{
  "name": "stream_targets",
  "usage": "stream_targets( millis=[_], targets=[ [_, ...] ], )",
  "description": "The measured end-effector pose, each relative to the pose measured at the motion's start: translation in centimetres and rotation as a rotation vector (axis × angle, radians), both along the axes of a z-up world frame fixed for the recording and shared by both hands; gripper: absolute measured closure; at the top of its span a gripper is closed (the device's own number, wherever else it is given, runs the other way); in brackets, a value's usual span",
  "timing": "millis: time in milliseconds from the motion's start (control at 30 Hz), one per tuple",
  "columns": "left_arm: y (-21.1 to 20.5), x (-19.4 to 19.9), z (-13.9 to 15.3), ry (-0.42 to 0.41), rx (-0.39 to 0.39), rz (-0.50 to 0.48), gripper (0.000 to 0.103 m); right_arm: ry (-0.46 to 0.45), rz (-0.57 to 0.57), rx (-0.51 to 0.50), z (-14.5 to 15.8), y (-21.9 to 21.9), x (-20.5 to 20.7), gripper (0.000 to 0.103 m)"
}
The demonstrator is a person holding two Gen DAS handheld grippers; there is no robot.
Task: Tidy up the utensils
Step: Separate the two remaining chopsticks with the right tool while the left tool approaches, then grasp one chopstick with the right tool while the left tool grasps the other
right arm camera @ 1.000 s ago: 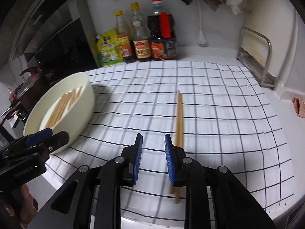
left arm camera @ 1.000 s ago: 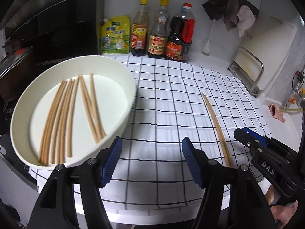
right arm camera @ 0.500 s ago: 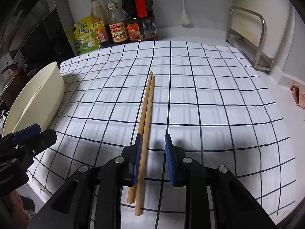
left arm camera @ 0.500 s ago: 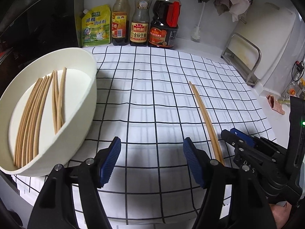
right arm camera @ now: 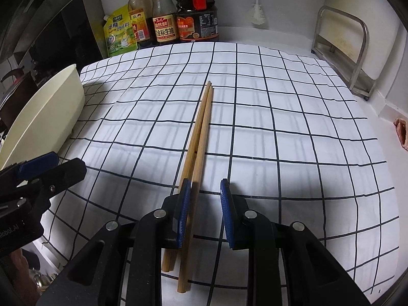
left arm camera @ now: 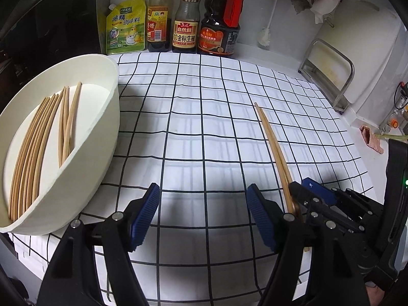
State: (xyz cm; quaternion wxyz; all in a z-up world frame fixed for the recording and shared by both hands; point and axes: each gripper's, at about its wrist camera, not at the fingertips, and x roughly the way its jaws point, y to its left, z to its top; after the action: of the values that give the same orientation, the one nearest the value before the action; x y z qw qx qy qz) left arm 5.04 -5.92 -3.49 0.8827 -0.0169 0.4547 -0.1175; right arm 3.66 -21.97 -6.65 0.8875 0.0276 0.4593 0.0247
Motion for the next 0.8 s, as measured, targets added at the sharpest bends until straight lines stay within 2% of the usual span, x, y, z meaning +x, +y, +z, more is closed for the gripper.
stream_targets(
  millis=[167, 267, 800],
  targets=[
    [-0.7, 0.1, -0.2, 0.008, 0.0, -0.003, 0.033, -0.009, -0.002, -0.01, -0.1, 0.1, 0.0, 0.081],
    [-1.4, 0.2, -0.4, 0.014, 0.001, -0.01, 0.032, -0.011, 0.001, -0.013, -0.2, -0.1, 0.1, 0.097],
    [-7.3, 0.9, -1.7, 0.043, 0.013, -0.087, 0.029, -0.024, -0.099, 0.05, -0.1, -6.1, -1.2, 0.097]
  ],
)
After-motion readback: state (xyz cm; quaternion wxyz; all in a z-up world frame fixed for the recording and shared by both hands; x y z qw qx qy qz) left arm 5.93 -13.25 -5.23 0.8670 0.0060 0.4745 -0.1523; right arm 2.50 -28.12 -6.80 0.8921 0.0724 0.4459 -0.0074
